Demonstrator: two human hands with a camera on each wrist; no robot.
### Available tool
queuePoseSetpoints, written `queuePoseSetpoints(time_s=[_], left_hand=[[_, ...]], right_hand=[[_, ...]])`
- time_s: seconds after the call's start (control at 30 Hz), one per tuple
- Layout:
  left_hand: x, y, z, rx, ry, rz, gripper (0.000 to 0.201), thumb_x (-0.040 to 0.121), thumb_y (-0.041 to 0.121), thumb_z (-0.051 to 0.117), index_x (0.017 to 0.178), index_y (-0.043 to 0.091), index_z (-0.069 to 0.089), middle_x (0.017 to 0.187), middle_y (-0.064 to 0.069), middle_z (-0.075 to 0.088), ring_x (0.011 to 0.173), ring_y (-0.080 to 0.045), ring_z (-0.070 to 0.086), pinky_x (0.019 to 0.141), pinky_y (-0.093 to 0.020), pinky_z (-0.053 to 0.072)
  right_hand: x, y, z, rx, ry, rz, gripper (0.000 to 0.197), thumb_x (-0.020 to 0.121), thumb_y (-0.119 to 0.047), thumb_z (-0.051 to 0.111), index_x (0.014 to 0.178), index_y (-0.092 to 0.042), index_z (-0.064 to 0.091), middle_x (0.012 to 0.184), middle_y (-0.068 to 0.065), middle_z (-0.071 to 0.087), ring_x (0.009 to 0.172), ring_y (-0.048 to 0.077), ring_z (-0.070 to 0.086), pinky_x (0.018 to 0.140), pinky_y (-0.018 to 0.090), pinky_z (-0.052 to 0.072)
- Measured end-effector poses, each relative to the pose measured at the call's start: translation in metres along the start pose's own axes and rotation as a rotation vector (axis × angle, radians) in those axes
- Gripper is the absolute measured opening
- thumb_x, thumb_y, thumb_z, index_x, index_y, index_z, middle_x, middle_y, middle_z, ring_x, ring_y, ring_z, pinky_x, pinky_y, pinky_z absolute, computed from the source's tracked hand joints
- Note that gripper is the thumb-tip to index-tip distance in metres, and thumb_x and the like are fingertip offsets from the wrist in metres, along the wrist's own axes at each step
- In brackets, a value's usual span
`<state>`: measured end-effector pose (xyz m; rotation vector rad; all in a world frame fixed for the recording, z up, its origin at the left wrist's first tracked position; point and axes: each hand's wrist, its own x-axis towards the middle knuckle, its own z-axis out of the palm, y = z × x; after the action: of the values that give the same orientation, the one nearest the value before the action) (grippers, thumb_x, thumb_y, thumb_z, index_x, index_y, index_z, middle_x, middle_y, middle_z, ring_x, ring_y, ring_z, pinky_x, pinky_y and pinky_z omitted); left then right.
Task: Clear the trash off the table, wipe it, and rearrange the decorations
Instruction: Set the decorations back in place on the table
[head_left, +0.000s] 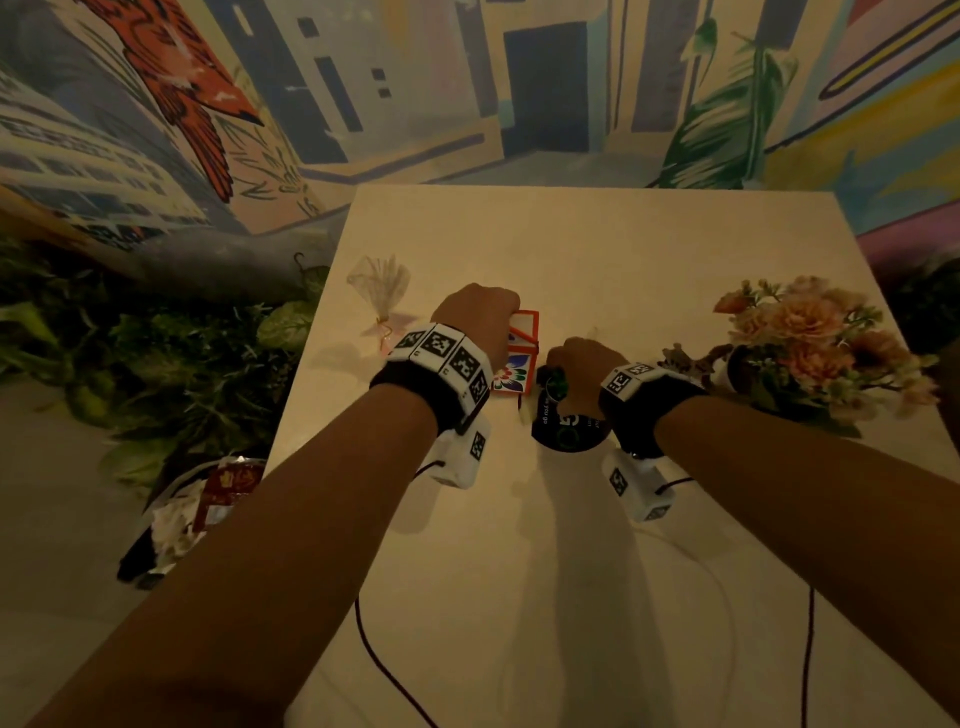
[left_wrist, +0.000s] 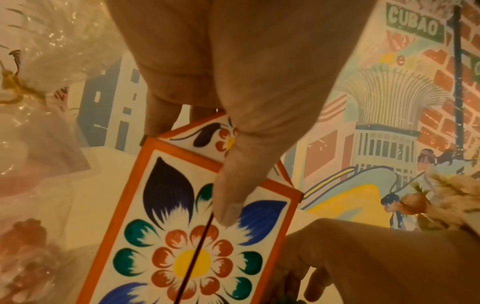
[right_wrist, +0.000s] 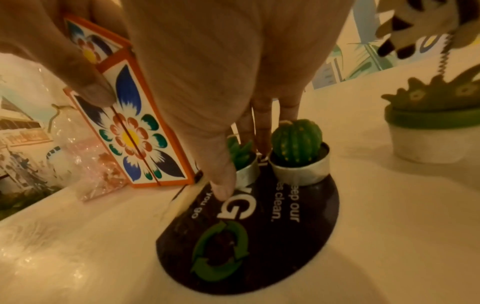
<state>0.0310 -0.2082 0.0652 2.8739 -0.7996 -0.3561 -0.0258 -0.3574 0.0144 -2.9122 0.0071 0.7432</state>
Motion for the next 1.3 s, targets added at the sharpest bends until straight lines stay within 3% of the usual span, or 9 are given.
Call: queuePoseSetpoints(time_s=[0.17,0.4,0.5,0.57,0.67,0.9,1.0,1.17,1.3], left_hand=[[0.000,0.002,-0.003,-0.018,0.004,0.008,0.039,0.074,0.020,0.075,0.110,0.017,0.061,0.109,-0.007,0.066,0.099,-0.029,0.062,0.085,-0.039,0.051],[-0.010,0.010,-0.016,-0.036,-0.043,-0.028,0.051,0.073,0.019,0.076,0.119,0.016,0.055,0.115,-0.009,0.063,0.105,-0.031,0.061,0.086,-0.040,0.050],[-0.019,0.033,-0.028,0.002,0.104,0.024,0.056,0.076,0.018,0.068,0.128,0.012,0.046,0.123,-0.009,0.055,0.116,-0.030,0.049,0.093,-0.041,0.045],[-0.024,0.061,-0.029,-0.016,0.192,0.108,0.039,0.080,0.014,0.059,0.119,0.009,0.052,0.119,-0.009,0.053,0.113,-0.028,0.047,0.088,-0.036,0.042],[-0.025,0.098,-0.007,0.005,-0.027,0.130,0.022,0.086,0.013,0.055,0.107,0.007,0.058,0.112,-0.012,0.058,0.103,-0.029,0.057,0.074,-0.032,0.041],[-0.012,0.099,0.048,-0.054,-0.155,0.023,0.018,0.086,0.022,0.058,0.098,0.009,0.055,0.101,-0.011,0.058,0.097,-0.030,0.060,0.070,-0.032,0.042],[-0.009,0.099,0.055,-0.030,-0.166,0.004,0.016,0.086,0.022,0.055,0.076,0.013,0.046,0.080,-0.004,0.052,0.095,-0.030,0.060,0.069,-0.032,0.041],[-0.003,0.104,0.058,-0.046,-0.077,-0.022,0.031,0.085,0.020,0.060,0.113,0.009,0.050,0.115,-0.010,0.056,0.104,-0.029,0.058,0.079,-0.035,0.045],[0.007,0.115,0.049,-0.091,-0.014,-0.042,0.040,0.081,0.024,0.065,0.117,0.011,0.052,0.117,-0.010,0.054,0.104,-0.029,0.058,0.076,-0.034,0.044]], right_hand=[[0.009,-0.002,0.003,0.006,0.042,-0.033,0.037,0.080,-0.018,0.068,0.114,-0.009,0.058,0.110,0.012,0.056,0.099,0.030,0.057,0.076,0.033,0.046],[0.007,0.002,-0.001,0.037,0.025,-0.036,0.048,0.075,-0.023,0.075,0.117,-0.013,0.055,0.114,0.012,0.055,0.103,0.031,0.056,0.085,0.039,0.050],[0.001,0.015,-0.005,-0.002,0.017,-0.014,0.058,0.072,-0.026,0.078,0.122,-0.015,0.050,0.119,0.010,0.051,0.110,0.031,0.051,0.089,0.040,0.047],[-0.004,0.024,-0.006,-0.006,0.002,0.010,0.057,0.074,-0.023,0.077,0.123,-0.012,0.049,0.120,0.009,0.051,0.110,0.031,0.051,0.087,0.039,0.047],[-0.008,0.035,-0.005,0.033,-0.053,0.042,0.039,0.083,-0.022,0.070,0.117,-0.009,0.056,0.112,0.007,0.057,0.099,0.030,0.057,0.080,0.035,0.045],[-0.020,0.048,0.005,-0.002,0.049,-0.053,0.016,0.085,-0.022,0.059,0.098,-0.013,0.058,0.096,0.011,0.057,0.090,0.032,0.058,0.077,0.039,0.049],[-0.017,0.051,0.009,0.041,0.060,-0.064,0.017,0.088,-0.022,0.056,0.099,-0.010,0.055,0.102,0.014,0.055,0.094,0.034,0.055,0.077,0.036,0.044],[-0.027,0.058,0.011,0.076,0.176,-0.086,0.037,0.088,-0.027,0.057,0.121,-0.012,0.048,0.121,0.012,0.048,0.112,0.032,0.047,0.093,0.044,0.045],[-0.062,0.063,0.000,0.216,0.309,-0.082,0.035,0.087,-0.014,0.056,0.121,-0.009,0.048,0.127,0.012,0.046,0.113,0.032,0.046,0.092,0.040,0.040]])
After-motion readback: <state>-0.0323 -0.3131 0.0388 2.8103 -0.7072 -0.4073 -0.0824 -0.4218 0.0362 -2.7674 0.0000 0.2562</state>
